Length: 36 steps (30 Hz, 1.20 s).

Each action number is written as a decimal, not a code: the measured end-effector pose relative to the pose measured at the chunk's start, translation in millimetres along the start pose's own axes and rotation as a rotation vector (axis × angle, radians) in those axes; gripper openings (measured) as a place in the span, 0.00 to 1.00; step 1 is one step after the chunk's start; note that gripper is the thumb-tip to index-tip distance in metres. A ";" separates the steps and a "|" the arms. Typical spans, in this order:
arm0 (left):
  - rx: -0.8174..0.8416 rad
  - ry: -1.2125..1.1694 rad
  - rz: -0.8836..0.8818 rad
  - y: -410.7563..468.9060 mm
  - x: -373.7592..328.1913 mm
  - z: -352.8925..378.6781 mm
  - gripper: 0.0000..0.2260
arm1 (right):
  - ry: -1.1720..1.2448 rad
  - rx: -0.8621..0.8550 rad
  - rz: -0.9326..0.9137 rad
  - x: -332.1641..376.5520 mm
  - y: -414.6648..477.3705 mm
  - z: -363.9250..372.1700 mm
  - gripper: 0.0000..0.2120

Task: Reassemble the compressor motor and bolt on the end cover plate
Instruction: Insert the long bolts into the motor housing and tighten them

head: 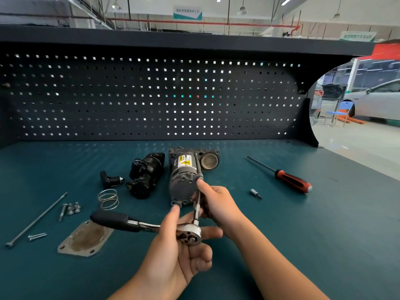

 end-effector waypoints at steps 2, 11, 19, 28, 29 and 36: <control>-0.013 0.271 0.072 1.0 0.0 -1.2 0.14 | 0.044 0.006 0.037 -3.5 1.6 0.4 0.20; -0.102 1.393 0.422 3.3 -14.0 -5.4 0.12 | -0.208 -0.207 -0.094 -1.4 3.6 -3.3 0.28; -0.013 2.208 0.461 10.9 -4.8 16.2 0.23 | -0.365 -0.249 -0.172 4.8 3.0 -9.6 0.35; -0.112 1.446 0.411 3.4 -14.0 -9.1 0.14 | -0.197 -0.149 -0.115 1.3 8.6 -1.9 0.26; -0.088 1.230 0.338 3.7 -14.1 -11.0 0.15 | -0.152 -0.120 -0.083 1.1 7.6 -0.3 0.23; 0.040 0.157 -0.388 -10.3 0.3 -9.0 0.18 | -0.014 0.028 0.084 -0.2 3.0 0.5 0.20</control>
Point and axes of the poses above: each hand's wrist, its own y-axis towards the middle knuckle, its own z-axis out of the palm, x = y × z, the point moved 3 cm from there along y, towards the middle knuckle, and after that the axes turned 3 degrees about z, right-handed, at the moved point
